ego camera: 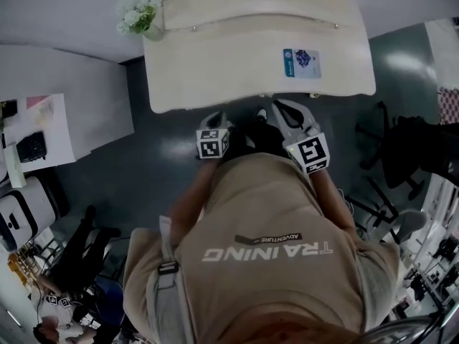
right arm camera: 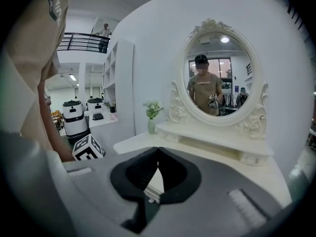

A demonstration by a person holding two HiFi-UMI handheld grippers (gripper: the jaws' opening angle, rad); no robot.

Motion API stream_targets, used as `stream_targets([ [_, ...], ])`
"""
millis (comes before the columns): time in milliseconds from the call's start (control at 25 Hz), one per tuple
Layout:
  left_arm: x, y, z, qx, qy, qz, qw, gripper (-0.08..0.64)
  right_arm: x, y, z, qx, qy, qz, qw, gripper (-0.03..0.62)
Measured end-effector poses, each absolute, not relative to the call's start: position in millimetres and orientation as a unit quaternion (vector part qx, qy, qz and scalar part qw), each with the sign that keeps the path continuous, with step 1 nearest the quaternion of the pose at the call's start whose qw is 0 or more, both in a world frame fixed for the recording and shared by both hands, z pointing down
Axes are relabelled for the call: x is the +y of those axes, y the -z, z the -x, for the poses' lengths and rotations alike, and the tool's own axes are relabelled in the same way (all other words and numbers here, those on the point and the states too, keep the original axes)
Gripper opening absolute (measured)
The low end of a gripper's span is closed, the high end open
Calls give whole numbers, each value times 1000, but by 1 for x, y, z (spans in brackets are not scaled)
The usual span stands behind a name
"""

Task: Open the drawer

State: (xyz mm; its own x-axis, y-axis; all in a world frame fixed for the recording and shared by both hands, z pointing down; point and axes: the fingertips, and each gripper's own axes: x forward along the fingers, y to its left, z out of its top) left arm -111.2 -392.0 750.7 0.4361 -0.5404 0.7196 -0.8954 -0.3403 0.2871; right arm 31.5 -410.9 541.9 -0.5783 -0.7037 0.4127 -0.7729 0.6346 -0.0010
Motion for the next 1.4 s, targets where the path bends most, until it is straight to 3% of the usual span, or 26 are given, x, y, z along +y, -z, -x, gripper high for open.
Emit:
stream_targets([
  [240,-406,-796,102,-453,-264,-749,405,19,-445,-539,-56,-883,-87,-424,180,3],
  [320,-403,-809,97,-451,-261,-735,434,119,-451,-538,-67,-883,-85,-426,178,3],
  [400,-405,-818,91,-452,-266,-731,437,135,-457,-541,-79,-883,-86,-426,179,3],
  [760,-433,-868,79,-493,-306,-693,428,135,-480,-584,-128,-889,-105,-415,163,3],
  [1400,-441,-883,77,-523,-335,-643,447,135,-486,-594,-144,-904,-117,-382,153,3],
])
